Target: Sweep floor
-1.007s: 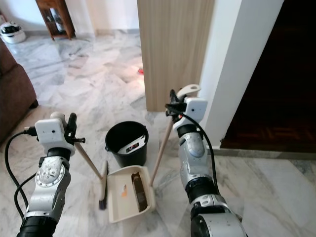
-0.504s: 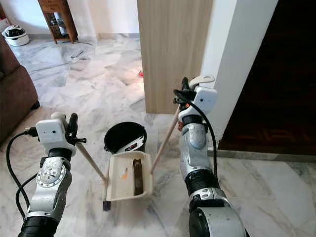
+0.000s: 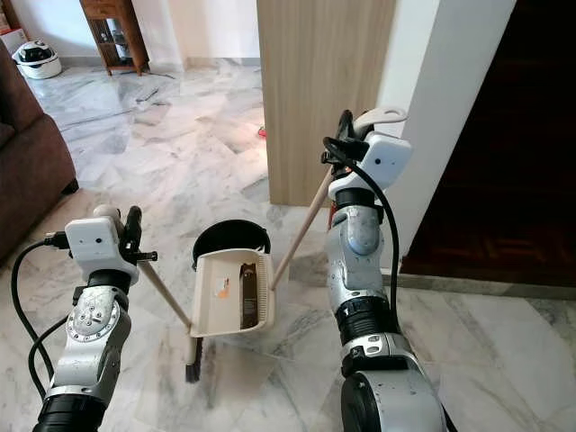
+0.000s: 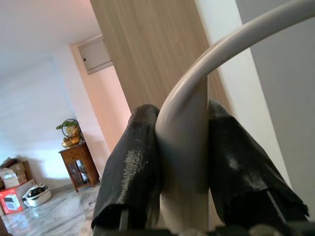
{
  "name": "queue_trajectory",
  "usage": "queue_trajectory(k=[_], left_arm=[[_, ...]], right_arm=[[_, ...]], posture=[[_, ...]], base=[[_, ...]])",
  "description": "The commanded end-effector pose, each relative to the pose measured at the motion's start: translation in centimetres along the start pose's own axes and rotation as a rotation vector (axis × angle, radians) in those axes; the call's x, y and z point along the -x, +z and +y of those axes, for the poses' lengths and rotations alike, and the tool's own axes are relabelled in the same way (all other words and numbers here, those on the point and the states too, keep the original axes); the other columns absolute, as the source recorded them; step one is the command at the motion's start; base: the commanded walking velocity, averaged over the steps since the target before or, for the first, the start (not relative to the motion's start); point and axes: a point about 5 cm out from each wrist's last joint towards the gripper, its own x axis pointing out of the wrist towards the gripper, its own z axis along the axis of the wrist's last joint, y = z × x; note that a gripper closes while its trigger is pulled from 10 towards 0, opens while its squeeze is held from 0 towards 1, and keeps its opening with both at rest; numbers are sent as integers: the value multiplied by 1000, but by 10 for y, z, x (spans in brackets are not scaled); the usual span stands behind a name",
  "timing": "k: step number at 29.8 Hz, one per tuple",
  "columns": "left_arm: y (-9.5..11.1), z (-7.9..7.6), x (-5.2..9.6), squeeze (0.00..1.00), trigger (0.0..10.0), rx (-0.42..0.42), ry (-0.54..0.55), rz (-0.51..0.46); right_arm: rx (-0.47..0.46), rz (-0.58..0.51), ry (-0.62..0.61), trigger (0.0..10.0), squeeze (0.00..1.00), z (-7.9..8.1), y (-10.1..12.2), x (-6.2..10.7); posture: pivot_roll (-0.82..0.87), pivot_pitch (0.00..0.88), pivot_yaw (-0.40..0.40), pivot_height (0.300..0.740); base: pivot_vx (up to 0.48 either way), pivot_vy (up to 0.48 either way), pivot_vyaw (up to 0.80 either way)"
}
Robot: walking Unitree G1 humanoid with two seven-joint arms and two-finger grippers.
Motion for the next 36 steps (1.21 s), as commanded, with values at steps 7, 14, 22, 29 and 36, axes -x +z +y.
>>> queue_trajectory(k=[7,14,22,29,36], left_arm=[[10,0,-3,0,10000,9,-1,-55],[10,-1,-2,0,10000,8,-4,-53],[10,-1,-2,0,10000,7,-8,-53],[10,-2,-2,0,10000,6,-11,-54],[10,-2,-2,0,10000,8,-13,-55]], right_arm=[[-91,-112,81,10000,0,30,27,-12],[-103,-133,82,10000,0,32,32,-14],[-106,-131,85,10000,0,33,33,-15],[-109,-127,85,10000,0,34,33,-15],[-111,-128,83,10000,0,34,33,-15]], posture=[[100,15,44,740],[100,14,44,740],[101,15,45,740],[101,14,45,740],[102,12,44,740]], base=[[157,0,0],[329,0,0],[338,0,0],[340,0,0],[338,0,0]])
